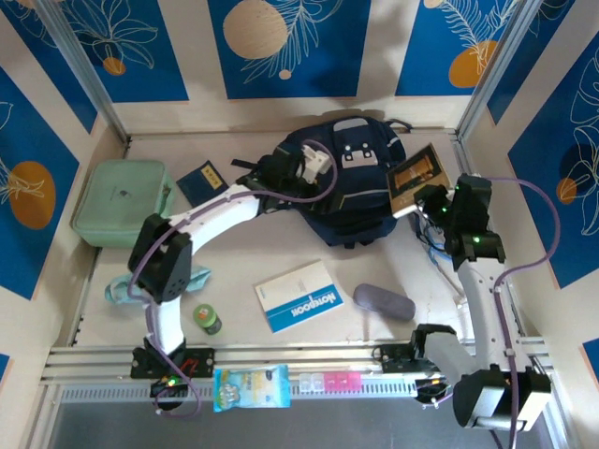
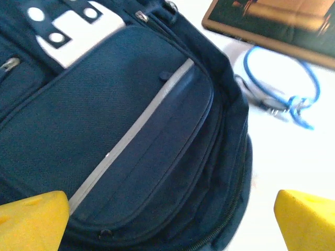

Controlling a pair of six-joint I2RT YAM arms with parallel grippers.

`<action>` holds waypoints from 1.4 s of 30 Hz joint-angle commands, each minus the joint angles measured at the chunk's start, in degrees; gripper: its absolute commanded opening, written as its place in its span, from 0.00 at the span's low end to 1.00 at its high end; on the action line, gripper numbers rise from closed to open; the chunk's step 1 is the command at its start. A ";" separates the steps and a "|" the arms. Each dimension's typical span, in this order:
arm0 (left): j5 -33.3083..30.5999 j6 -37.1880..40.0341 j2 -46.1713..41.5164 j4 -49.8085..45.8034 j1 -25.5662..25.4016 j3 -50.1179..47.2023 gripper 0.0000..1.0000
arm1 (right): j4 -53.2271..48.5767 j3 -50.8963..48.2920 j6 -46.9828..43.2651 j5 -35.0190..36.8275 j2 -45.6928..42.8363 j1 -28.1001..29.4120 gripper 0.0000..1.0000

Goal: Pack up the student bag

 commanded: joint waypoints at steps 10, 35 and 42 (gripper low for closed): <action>-2.14 2.39 19.83 -21.00 -0.54 21.71 0.98 | 3.00 -3.27 -2.44 -16.40 2.86 -7.42 0.07; -4.76 9.98 10.18 -23.17 1.16 9.74 0.89 | 3.63 0.32 -4.92 -20.32 7.81 -2.32 0.08; -3.35 13.61 15.86 -25.84 -0.10 18.13 0.81 | -0.44 -0.34 -3.59 -15.53 1.79 -4.90 0.08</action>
